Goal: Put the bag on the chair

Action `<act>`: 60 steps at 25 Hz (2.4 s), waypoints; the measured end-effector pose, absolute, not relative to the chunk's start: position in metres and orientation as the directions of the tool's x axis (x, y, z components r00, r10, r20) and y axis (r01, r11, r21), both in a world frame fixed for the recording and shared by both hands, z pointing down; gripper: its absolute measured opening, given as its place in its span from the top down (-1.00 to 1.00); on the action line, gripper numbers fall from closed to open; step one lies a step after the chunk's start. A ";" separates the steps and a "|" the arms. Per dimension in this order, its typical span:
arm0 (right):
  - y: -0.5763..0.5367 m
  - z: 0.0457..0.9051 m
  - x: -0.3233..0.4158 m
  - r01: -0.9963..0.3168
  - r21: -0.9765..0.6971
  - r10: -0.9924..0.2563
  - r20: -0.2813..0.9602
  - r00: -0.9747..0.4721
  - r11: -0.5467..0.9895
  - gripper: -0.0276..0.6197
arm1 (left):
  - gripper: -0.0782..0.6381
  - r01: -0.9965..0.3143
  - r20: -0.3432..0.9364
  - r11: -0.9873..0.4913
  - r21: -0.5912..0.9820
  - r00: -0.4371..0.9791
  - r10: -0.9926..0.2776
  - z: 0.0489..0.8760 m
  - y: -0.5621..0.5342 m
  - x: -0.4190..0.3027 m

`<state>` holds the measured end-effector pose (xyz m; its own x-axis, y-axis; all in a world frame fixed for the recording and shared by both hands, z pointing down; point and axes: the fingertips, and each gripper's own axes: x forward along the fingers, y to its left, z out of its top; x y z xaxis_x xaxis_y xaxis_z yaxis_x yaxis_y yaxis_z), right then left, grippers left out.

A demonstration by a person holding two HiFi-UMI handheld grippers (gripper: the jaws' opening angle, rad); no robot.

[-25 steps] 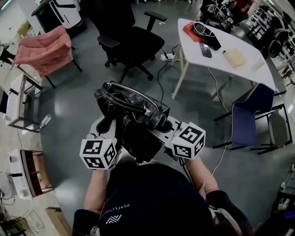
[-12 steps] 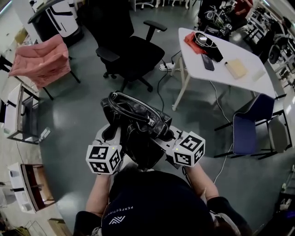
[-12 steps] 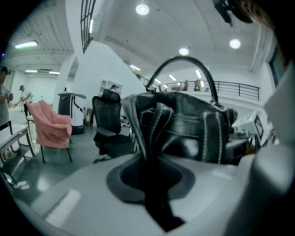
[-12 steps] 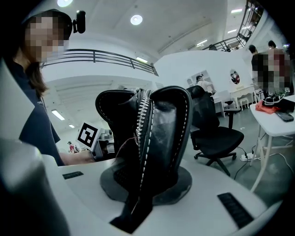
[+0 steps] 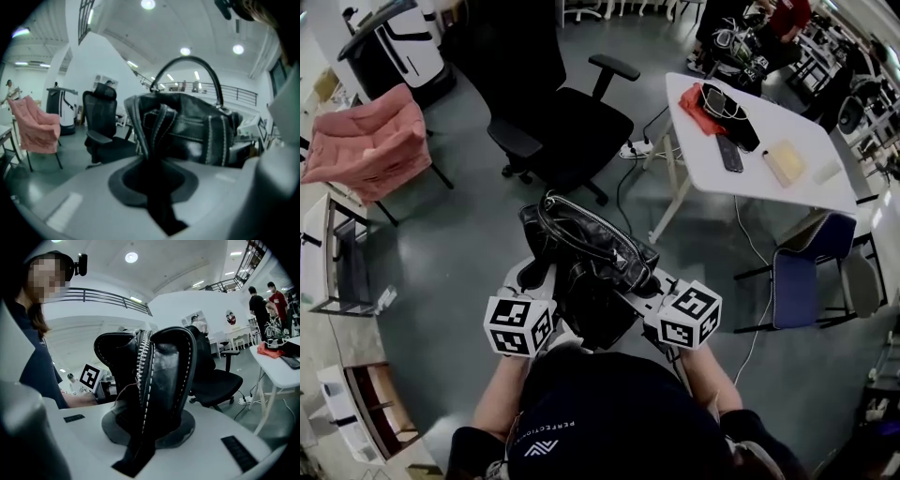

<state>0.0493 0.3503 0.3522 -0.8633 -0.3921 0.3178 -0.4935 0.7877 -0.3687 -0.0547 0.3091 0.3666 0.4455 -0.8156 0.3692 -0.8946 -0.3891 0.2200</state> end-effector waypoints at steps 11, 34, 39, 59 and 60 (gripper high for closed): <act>0.286 0.351 0.012 -0.520 -0.374 -0.420 0.320 -0.849 0.767 0.75 | 0.66 -0.866 0.357 -0.443 0.231 0.500 -0.789 0.365 0.242 -0.090; 0.131 0.366 0.036 -0.523 -0.369 -0.403 0.354 -0.844 0.769 0.75 | 0.66 -0.871 0.364 -0.400 0.286 0.484 -0.795 0.384 0.090 -0.067; 0.081 0.367 0.053 -0.497 -0.377 -0.365 0.370 -0.855 0.782 0.75 | 0.66 -0.882 0.376 -0.361 0.304 0.459 -0.805 0.388 0.045 -0.051; -0.062 0.379 0.054 -0.431 -0.348 -0.310 0.352 -0.883 0.832 0.75 | 0.66 -0.921 0.393 -0.249 0.299 0.357 -0.847 0.400 -0.094 -0.053; -0.067 0.379 0.052 -0.433 -0.345 -0.312 0.353 -0.882 0.833 0.75 | 0.66 -0.920 0.394 -0.247 0.303 0.357 -0.847 0.400 -0.099 -0.055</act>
<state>0.0520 -0.0672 0.3787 -0.8821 -0.3119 0.3531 -0.4327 0.8327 -0.3454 -0.0551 -0.0990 0.4003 0.3571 -0.8471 0.3936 -0.9203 -0.2471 0.3034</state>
